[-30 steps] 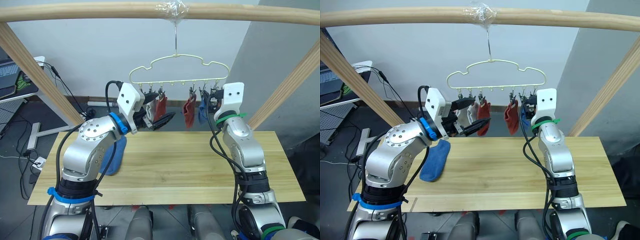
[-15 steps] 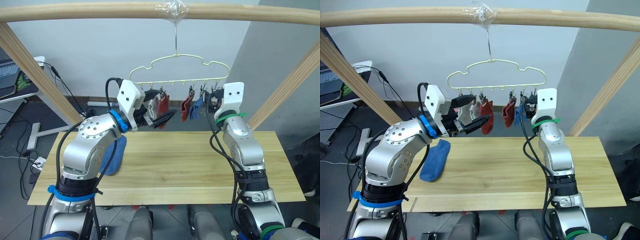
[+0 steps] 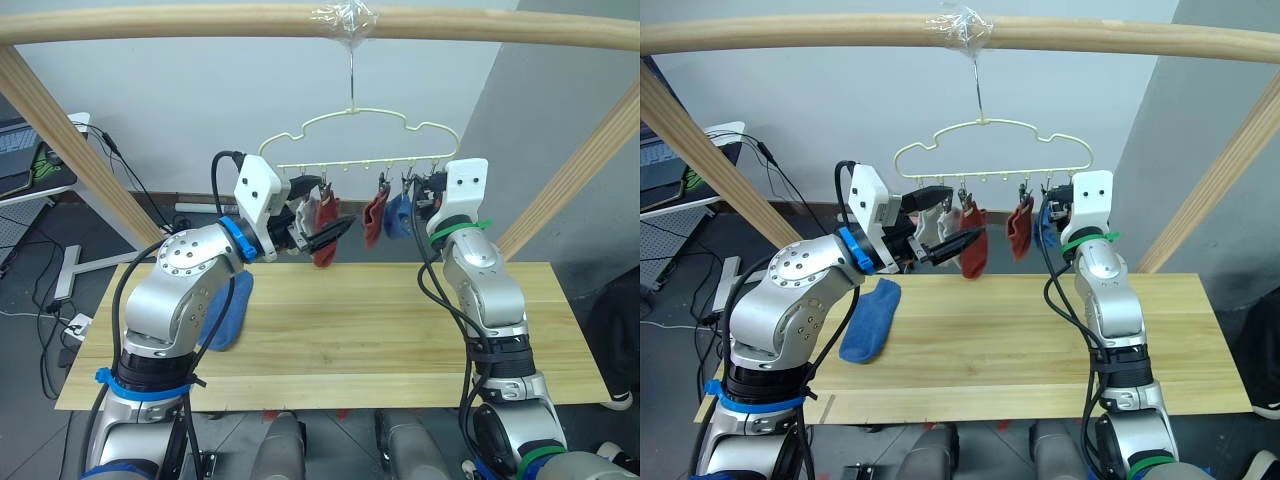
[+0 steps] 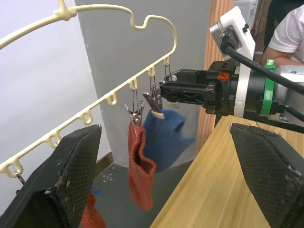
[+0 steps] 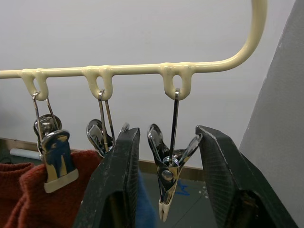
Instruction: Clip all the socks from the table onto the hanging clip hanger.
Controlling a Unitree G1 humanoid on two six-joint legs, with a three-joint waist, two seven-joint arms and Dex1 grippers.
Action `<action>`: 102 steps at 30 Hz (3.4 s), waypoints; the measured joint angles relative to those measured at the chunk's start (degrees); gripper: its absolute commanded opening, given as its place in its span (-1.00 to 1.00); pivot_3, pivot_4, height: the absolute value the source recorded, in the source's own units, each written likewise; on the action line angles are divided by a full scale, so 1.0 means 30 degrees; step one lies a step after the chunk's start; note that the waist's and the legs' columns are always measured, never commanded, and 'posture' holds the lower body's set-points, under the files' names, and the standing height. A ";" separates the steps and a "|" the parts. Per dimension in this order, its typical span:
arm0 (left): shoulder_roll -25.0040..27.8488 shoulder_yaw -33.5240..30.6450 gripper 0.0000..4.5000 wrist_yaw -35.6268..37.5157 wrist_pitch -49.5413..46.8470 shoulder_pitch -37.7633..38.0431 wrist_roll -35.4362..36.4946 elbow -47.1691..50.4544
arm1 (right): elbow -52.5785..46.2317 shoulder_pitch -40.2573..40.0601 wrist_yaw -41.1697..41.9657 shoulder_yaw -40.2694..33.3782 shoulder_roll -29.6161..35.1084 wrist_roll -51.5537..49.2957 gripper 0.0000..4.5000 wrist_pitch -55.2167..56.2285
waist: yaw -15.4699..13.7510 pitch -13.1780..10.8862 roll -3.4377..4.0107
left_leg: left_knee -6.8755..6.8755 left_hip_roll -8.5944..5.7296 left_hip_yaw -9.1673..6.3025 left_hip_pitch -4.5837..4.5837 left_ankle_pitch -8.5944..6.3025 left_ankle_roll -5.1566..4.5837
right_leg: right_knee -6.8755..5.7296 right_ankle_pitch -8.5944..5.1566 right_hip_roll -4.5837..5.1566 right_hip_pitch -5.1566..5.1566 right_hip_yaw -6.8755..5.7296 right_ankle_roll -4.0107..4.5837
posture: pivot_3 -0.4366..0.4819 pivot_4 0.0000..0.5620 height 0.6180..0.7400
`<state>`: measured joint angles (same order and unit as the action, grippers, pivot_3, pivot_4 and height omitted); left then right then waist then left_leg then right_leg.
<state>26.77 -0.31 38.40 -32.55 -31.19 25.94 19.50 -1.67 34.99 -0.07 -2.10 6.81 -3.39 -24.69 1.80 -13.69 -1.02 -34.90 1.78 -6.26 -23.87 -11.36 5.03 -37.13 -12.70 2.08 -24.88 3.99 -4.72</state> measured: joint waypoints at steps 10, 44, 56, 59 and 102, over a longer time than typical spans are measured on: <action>-0.0025 0.0000 1.00 -0.0100 -0.0823 -0.0195 0.1011 0.0574 | 0.0719 0.0604 0.0081 0.0055 -0.0117 0.0000 -0.14 0.0280 | -0.0002 0.0000 0.0000 | 0.0000 0.0000 -0.0002 -0.0001 0.0000 -0.0001 | 0.0000 0.0000 0.0000 0.0000 -0.0001 0.0001 | 0.20 -0.23 1.00; 0.0396 -0.0977 1.00 -0.1941 -0.1152 0.4431 0.1801 0.0497 | 0.1559 0.1561 0.3007 -0.0373 0.1896 -0.0967 -1.00 -0.0726 | 0.0038 -0.0003 0.0007 | 0.0011 0.0006 0.0002 0.0033 -0.0002 -0.0006 | -0.0015 -0.0012 -0.0005 0.0007 0.0004 0.0020 | 0.15 -0.18 1.00; -0.0295 -0.2262 1.00 -0.6036 0.4320 0.7405 -0.4314 -0.9594 | -0.0244 0.1276 0.3738 -0.0445 0.2696 -0.1533 -1.00 -0.3385 | -0.0180 -0.0006 0.0006 | -0.0009 0.0000 -0.0002 0.0005 0.0001 -0.0007 | 0.0002 -0.0032 0.0008 0.0004 -0.0009 -0.0029 | 0.12 -0.18 1.00; -0.0617 -0.2257 1.00 -0.6465 0.4971 0.6664 -0.4775 -1.0806 | -0.0569 0.1230 0.3737 -0.0434 0.2710 -0.1544 -1.00 -0.3705 | -0.0097 -0.0006 0.0007 | -0.0003 0.0002 -0.0008 0.0011 0.0001 -0.0007 | -0.0008 -0.0004 0.0005 0.0002 -0.0014 0.0019 | 0.09 -0.20 1.00; -0.7160 0.2471 -1.00 -0.2624 0.2465 0.4875 -0.2772 -0.6280 | -0.1762 0.3597 0.3042 -0.4197 0.2890 -0.5606 -1.00 -1.2271 | 0.0032 -0.0004 0.0005 | -0.0019 -0.0016 -0.0041 0.0043 0.0002 -0.0008 | 0.0025 0.0003 0.0022 0.0098 -0.0044 0.0001 | -0.02 -0.20 1.00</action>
<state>5.29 7.11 30.53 -25.15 -16.56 17.62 0.67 -6.96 45.78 9.06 -14.69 15.47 -20.21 -61.51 1.89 -13.70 -1.01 -34.96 1.73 -6.39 -23.74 -11.35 5.00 -37.06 -12.69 2.15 -24.58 3.85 -4.72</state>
